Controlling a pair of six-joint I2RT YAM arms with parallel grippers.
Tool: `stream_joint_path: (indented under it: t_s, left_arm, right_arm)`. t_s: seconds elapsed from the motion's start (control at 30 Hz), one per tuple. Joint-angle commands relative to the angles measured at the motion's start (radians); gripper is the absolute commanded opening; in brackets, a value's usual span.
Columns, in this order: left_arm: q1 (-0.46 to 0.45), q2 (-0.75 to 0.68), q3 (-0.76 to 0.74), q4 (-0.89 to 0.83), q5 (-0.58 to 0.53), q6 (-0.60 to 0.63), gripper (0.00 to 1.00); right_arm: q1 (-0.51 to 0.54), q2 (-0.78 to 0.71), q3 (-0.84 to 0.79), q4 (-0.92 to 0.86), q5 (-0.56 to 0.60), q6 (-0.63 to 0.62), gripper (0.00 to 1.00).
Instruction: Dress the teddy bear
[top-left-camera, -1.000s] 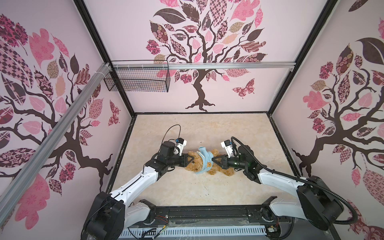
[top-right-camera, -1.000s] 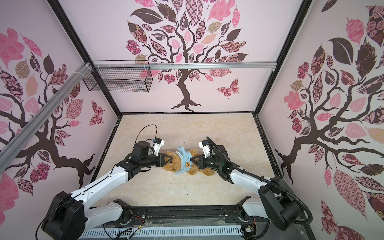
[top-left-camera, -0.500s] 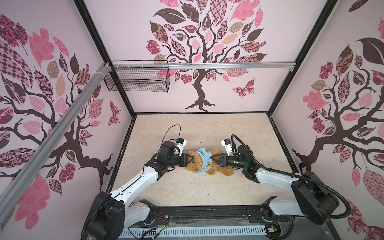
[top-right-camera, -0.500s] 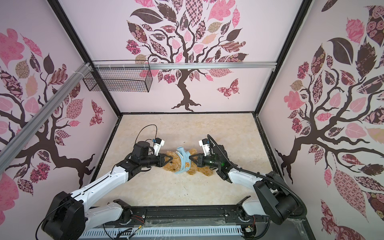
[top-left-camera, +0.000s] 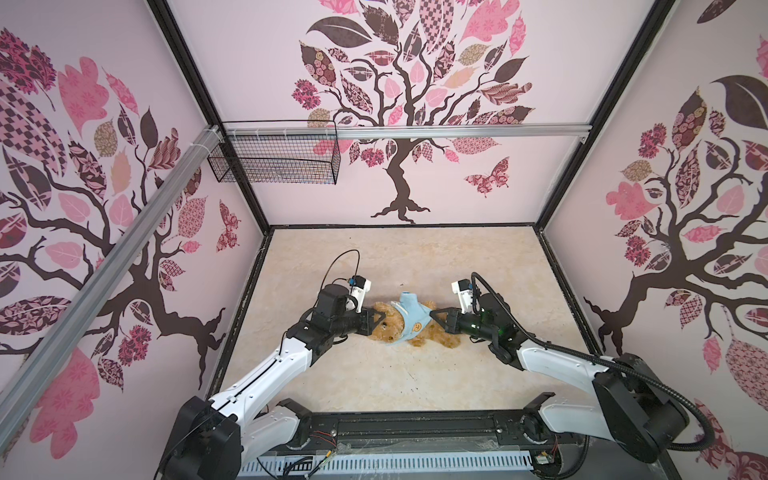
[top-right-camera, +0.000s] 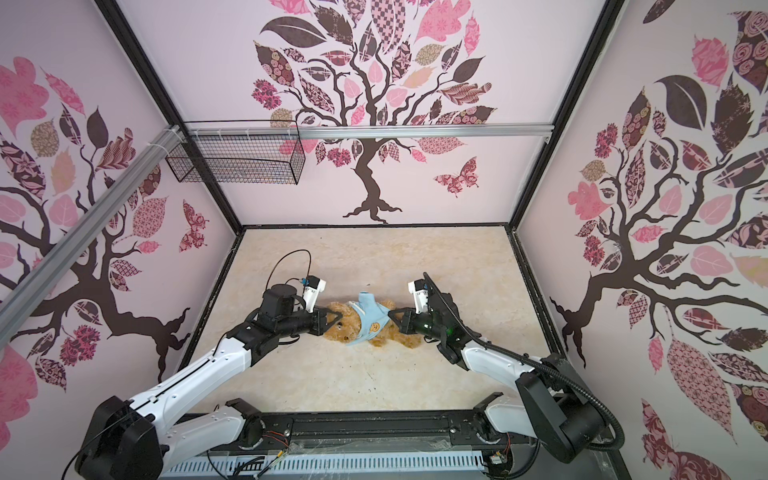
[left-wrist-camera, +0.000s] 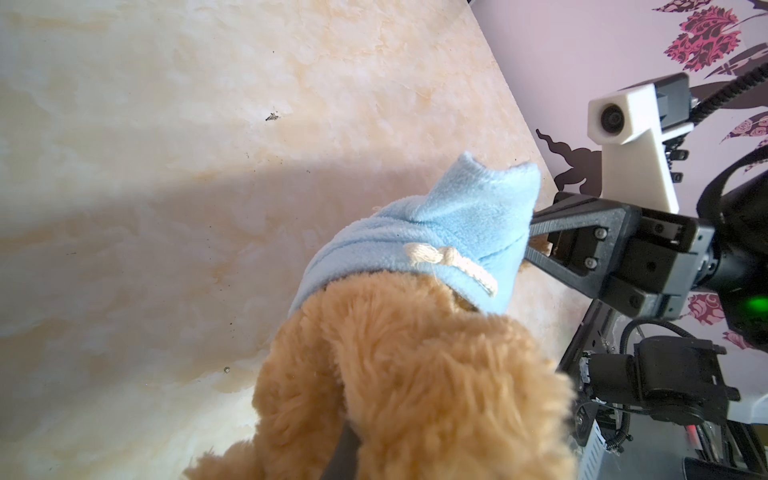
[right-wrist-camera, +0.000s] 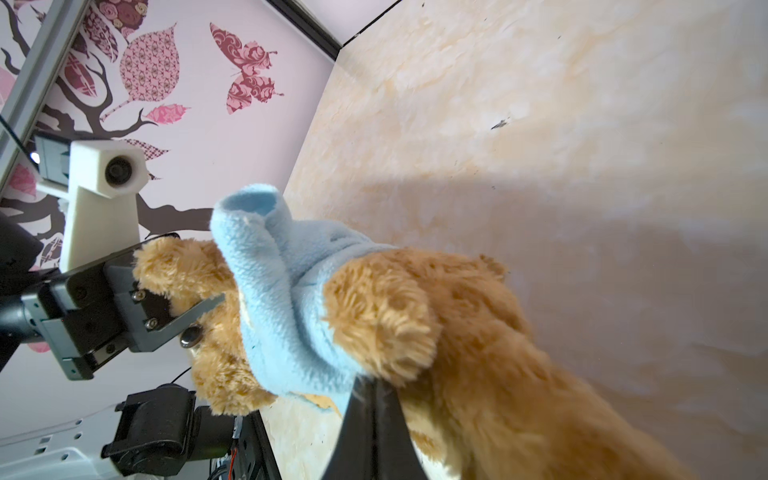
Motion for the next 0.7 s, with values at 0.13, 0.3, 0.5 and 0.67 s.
stream_joint_path:
  t_s: [0.13,0.3,0.5,0.67]
  left_arm:
    - [0.004,-0.034,-0.011,-0.029,-0.052,-0.050,0.00]
    - [0.003,-0.061,-0.078,0.092,-0.039,-0.202,0.00]
    - [0.005,-0.114,-0.115,0.027,-0.139,-0.135,0.00]
    - [-0.002,-0.070,-0.083,-0.018,-0.111,-0.082,0.00]
  right_arm:
    - [-0.055,-0.025,-0.033,0.002,0.057,0.063,0.00]
    - [-0.059,-0.013,-0.050,0.031,0.053,0.086,0.00]
    - [-0.151,-0.036,-0.056,0.040,-0.006,0.125,0.00]
    - [-0.107,0.011,-0.012,0.106,-0.103,0.194,0.00]
